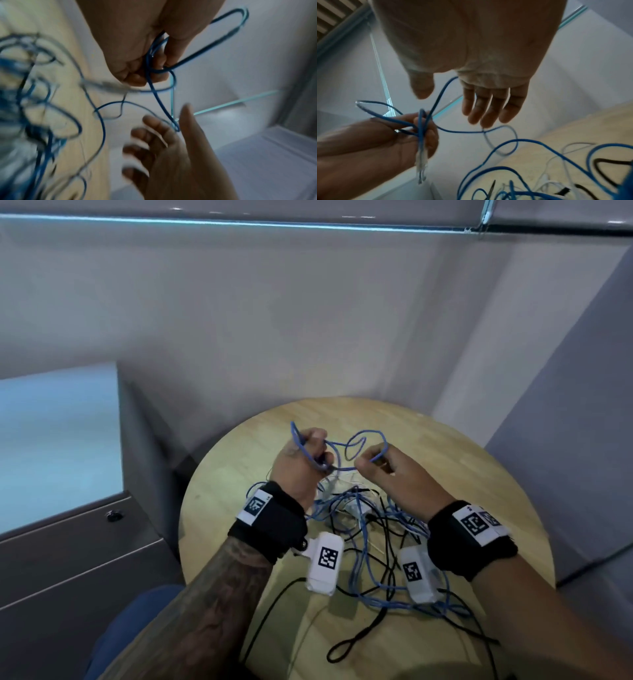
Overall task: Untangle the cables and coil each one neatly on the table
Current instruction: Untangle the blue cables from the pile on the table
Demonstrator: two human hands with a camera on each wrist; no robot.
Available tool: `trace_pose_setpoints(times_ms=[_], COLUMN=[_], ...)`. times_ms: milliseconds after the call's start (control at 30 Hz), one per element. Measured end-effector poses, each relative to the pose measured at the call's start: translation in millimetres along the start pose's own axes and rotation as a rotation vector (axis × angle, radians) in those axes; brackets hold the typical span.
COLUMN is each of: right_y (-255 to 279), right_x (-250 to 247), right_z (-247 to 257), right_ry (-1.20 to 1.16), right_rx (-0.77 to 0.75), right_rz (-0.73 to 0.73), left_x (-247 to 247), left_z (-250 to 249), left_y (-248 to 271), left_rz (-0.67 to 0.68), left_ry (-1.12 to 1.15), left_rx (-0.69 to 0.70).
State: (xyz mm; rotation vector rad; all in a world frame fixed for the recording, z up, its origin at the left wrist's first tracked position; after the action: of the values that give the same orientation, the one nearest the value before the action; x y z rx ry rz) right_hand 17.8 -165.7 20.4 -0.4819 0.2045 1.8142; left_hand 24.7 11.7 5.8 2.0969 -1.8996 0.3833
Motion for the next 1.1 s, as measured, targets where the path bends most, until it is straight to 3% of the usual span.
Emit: trace_pose_setpoints(times_ms=[100, 233, 300, 533, 700, 833, 900, 1000, 1100], right_y=[13.3, 45.2, 53.3, 0.4, -15.2, -25.2, -29.2, -16.7, 2.8], right_x=[-2.9, 28.4, 45.5, 53.0, 48.3, 22.3, 4.1, -15.3, -12.4], right_z=[-14.1, -48.4, -68.6, -100.9, -113.9, -91.8, -65.7, -11.1, 23.2], right_ry=[0.116, 0.265, 0.274, 0.490, 0.434, 0.345, 0.223, -0.236, -0.396], right_rx=[0.092, 0.475, 0.583, 0.357, 0.230, 0.169, 0.073, -0.108, -0.222], right_rz=[0.186, 0.771, 0.876, 0.603, 0.389, 0.266, 0.043, -0.265, -0.212], left_x=[-17.9, -32.7, -34.8, -37.3, -37.0, -29.1, -23.3, -8.3, 4.5], left_z=[-18.9, -30.7, -32.2, -36.3, -31.5, -31.0, -28.5, -22.4, -14.2], left_y=[-6.1, -4.7, -3.6, -5.5, -6.4, -0.6, 3.9, 16.0, 25.7], left_rz=[-0.006, -0.027, -0.036, -0.050, -0.034, 0.052, 0.177, 0.401, 0.490], left_ry=[0.024, -0.053, -0.115, -0.151, -0.175, -0.209, -0.243, -0.329, -0.510], left_rx=[0.051, 0.096, 0.105, 0.144, 0.129, 0.114, 0.094, -0.033, -0.080])
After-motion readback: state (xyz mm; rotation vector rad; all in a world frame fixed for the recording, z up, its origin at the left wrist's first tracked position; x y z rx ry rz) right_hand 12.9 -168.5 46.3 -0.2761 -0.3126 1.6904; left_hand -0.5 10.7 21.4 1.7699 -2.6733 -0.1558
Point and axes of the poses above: each hand's wrist, its own y-axis away from the middle knuckle, its own x-axis out of the palm, z = x × y, the point moved 2 cm from there along -y, towards the middle knuckle, and after that the axes turned 8 degrees about -y, right-handed, at the moved point
